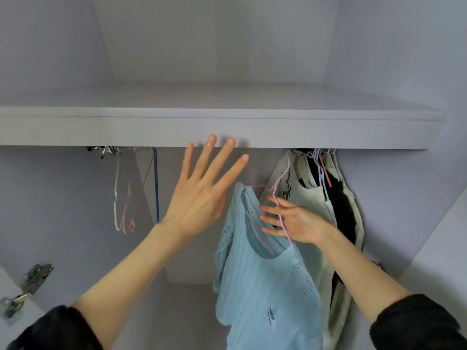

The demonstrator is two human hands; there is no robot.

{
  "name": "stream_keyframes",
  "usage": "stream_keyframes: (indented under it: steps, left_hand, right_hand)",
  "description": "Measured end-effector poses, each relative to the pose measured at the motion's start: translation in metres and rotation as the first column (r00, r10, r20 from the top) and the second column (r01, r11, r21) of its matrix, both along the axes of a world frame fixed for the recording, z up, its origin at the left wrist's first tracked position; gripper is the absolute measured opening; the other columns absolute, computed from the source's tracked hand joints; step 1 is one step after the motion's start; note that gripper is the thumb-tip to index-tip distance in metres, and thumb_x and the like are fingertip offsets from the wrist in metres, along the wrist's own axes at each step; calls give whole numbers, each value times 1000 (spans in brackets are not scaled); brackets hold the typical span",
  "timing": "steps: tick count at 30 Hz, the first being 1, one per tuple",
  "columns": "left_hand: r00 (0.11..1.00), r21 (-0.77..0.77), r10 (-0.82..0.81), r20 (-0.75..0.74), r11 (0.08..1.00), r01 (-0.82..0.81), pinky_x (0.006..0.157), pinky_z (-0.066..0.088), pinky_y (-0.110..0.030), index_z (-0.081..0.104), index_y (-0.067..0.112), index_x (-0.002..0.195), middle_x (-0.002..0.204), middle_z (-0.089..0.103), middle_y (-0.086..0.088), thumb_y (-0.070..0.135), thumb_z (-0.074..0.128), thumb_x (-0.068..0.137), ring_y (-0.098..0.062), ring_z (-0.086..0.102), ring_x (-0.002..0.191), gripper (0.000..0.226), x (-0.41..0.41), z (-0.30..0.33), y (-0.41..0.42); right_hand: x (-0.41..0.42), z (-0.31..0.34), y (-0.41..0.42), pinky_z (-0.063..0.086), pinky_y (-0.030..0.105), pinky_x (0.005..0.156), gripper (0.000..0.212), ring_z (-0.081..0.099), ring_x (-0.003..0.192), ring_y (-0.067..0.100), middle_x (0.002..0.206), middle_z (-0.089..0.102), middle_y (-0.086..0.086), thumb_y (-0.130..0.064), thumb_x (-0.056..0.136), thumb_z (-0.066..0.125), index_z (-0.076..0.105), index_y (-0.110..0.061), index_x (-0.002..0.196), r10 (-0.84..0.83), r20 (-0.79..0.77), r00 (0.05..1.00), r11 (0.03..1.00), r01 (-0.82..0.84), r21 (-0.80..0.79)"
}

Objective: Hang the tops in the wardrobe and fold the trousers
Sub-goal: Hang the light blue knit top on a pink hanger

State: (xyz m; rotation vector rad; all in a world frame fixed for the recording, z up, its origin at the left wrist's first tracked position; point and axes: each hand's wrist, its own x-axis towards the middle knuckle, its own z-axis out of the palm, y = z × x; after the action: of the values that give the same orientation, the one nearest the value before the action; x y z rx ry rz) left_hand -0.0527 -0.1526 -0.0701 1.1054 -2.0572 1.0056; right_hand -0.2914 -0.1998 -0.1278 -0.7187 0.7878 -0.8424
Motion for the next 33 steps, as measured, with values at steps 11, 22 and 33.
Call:
stream_keyframes:
  steps: [11,22,33]
  left_hand:
    - [989,-86,146,3,986,-145,106,1,-67,10,23,149,156,5,-8,-9,64,64,-31,-13,144,105,1,6,-21]
    - [989,-91,146,0,985,-146,106,0,-66,8,24,149,155,3,-7,-7,64,66,-31,-14,143,105,1,5,-22]
    - [980,-52,198,10,979,-197,107,-2,-64,7,26,149,156,0,-6,-7,64,65,-32,-12,144,107,2,5,-20]
  right_hand:
    - [-19,43,-60,59,32,62,45,63,93,27,104,63,13,2,96,43,40,-16,137,-279,77,957,942,288,-171]
    - [-24,41,-96,58,27,66,42,60,96,28,134,47,29,-6,100,41,34,-2,141,-470,64,880,860,473,-191]
    - [-39,41,-117,44,33,102,34,53,121,31,133,51,23,0,100,33,43,9,131,-625,-389,677,776,593,-215]
